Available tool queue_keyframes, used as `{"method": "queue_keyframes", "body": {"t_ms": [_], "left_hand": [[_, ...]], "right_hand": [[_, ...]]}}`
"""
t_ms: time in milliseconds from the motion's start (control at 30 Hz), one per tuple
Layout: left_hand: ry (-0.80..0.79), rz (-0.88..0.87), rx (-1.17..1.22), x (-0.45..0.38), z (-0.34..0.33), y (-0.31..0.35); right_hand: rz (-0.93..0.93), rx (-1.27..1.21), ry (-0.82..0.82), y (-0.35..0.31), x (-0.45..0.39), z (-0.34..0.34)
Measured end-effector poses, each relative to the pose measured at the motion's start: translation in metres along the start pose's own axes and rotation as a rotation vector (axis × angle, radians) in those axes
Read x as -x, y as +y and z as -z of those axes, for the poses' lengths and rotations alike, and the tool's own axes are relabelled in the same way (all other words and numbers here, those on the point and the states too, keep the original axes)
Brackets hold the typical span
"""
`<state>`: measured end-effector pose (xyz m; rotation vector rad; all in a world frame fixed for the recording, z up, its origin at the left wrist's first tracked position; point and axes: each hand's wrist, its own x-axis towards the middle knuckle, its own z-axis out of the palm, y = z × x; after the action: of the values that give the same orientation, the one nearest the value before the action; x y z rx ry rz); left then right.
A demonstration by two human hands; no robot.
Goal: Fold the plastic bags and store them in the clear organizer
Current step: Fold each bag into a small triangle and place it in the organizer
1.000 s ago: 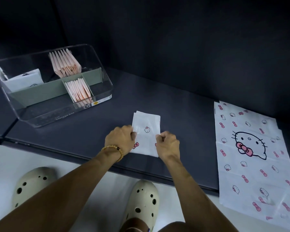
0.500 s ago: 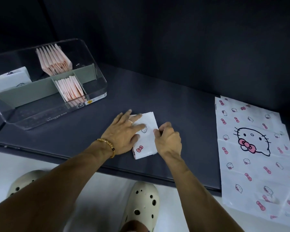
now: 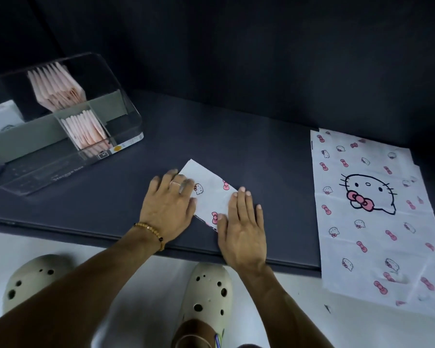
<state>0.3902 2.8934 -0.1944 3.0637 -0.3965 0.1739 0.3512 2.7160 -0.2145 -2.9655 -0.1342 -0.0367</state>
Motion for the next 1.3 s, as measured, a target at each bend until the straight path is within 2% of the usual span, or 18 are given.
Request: {"method": "queue_keyframes", "body": {"t_ms": [100,167,433,567,700,833,967,1033,1133,1300], "left_hand": [[-0.092,-0.368,0.055,-0.015,-0.007,0.020],[-0.189,-0.450,0.152,-0.026,-0.013,0.032],[-0.230,-0.412,0.155,-0.032,-0.030,0.006],[-0.248,-0.301,0.128,-0.030,-0.028,-0.008],[-0.245,-0.156,0.110,-0.030,-0.029,-0.017],[-0.257,-0.208,0.134,-0.030,-0.025,-0.026],[-0.298,-0.320,0.111,-0.029,-0.008,-0.034],[-0.223,-0.349,0.084,-0.020,0.006,-0.029],[-0.120,-0.327,0.063,0.002,0.018,-0.016],[-0.182,-0.238,0.152,0.031,0.014,-0.018]], "right_hand": [[0.023,0.022,-0.028,0.002,-0.001,-0.001],[0.025,0.027,-0.050,0.003,-0.003,-0.004],[0.021,0.003,-0.057,0.006,-0.002,-0.002],[0.035,0.000,-0.052,0.007,-0.003,0.002],[0.065,-0.053,-0.123,0.012,-0.006,0.005],[0.155,-0.071,-0.217,0.023,-0.001,0.021],[0.279,-0.045,-0.198,0.022,0.016,0.039],[0.308,-0.065,-0.160,0.017,0.020,0.044],[0.338,-0.088,-0.136,0.010,0.016,0.048],[0.446,0.030,-0.198,0.006,0.000,0.042]]}}
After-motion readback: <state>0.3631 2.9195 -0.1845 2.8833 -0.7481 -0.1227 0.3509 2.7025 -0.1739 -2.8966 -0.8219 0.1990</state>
